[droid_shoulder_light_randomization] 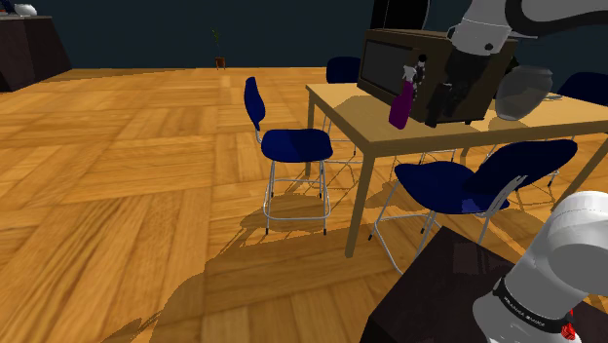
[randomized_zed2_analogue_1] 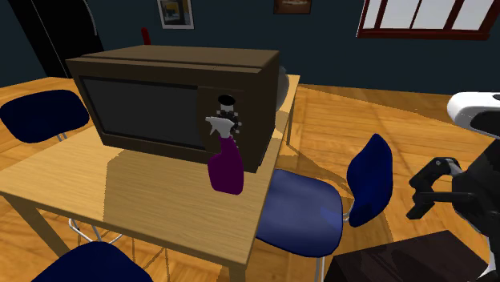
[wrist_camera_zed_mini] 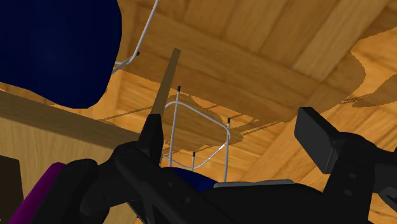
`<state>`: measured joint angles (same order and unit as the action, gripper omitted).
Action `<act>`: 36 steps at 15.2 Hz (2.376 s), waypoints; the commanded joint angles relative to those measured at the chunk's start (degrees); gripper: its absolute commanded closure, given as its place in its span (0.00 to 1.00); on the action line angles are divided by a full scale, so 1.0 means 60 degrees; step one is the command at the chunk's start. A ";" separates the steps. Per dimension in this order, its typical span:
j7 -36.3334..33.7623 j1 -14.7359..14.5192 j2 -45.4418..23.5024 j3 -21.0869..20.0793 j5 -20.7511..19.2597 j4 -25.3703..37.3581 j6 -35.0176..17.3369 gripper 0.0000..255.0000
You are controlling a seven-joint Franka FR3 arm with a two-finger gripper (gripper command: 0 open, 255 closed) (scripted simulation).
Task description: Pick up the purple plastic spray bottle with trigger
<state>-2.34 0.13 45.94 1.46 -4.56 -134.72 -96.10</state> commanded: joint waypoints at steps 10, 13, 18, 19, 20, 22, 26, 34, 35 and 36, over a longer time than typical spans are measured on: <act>-0.0519 0.0709 -0.2645 0.0823 -0.0041 0.2110 -0.1087 0.00; -0.0655 0.0898 -0.3494 0.1122 0.0043 0.2931 -0.1292 0.00; -0.0825 0.1194 -0.4897 0.1654 0.0316 0.4429 -0.1475 0.00; -0.0850 0.1254 -0.5179 0.1766 0.0393 0.4749 -0.1487 0.00; -0.0872 0.1315 -0.5463 0.1879 0.0478 0.5076 -0.1492 0.00; -0.0907 0.1447 -0.6036 0.2107 0.0675 0.5755 -0.1477 0.00; -0.0948 0.1760 -0.7221 0.2571 0.1181 0.7221 -0.1340 0.00; -0.1028 0.2807 -0.9766 0.3336 0.2576 1.0638 -0.0576 0.00; -0.1025 0.2786 -0.9692 0.3319 0.2543 1.0405 -0.0742 0.00; -0.1022 0.2760 -0.9624 0.3311 0.2515 1.0180 -0.0903 0.00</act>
<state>-8.48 16.32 -11.08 21.00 10.53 -73.01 -100.64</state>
